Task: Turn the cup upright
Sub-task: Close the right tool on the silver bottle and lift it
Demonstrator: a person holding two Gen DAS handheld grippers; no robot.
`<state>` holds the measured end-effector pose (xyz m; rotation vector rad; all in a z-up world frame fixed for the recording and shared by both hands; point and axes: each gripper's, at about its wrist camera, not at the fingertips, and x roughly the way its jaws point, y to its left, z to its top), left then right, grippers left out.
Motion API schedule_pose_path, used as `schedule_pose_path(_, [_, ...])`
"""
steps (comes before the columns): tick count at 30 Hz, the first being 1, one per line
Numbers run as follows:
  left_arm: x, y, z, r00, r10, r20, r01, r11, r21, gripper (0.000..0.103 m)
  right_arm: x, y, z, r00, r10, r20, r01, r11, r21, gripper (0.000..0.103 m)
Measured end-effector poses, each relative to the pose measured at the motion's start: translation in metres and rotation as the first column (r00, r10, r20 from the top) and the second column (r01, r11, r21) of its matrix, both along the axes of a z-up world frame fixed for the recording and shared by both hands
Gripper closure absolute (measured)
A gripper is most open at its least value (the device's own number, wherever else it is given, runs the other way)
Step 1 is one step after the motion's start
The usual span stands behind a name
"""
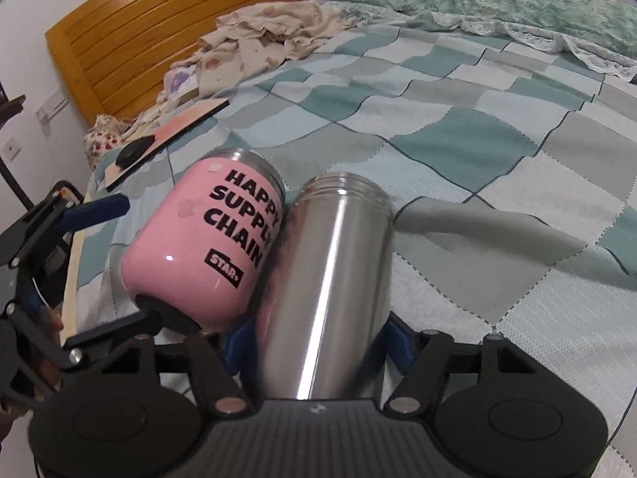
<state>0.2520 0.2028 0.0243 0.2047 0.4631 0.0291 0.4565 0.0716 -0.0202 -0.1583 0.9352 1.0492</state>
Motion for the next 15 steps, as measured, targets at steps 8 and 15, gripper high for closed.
schedule_pose_path(8, [-0.019, -0.006, 0.012, 1.0, -0.007, 0.029, 0.008, 1.0, -0.02, 0.0, -0.005, -0.018, 0.018, 0.995, -0.099, -0.012, 0.099, 0.992, 0.08, 0.037])
schedule_pose_path(15, [-0.045, -0.021, 0.037, 0.996, -0.052, 0.076, 0.055, 0.998, -0.036, 0.0, -0.03, -0.045, 0.055, 0.978, -0.208, -0.003, 0.207, 0.969, 0.135, 0.037])
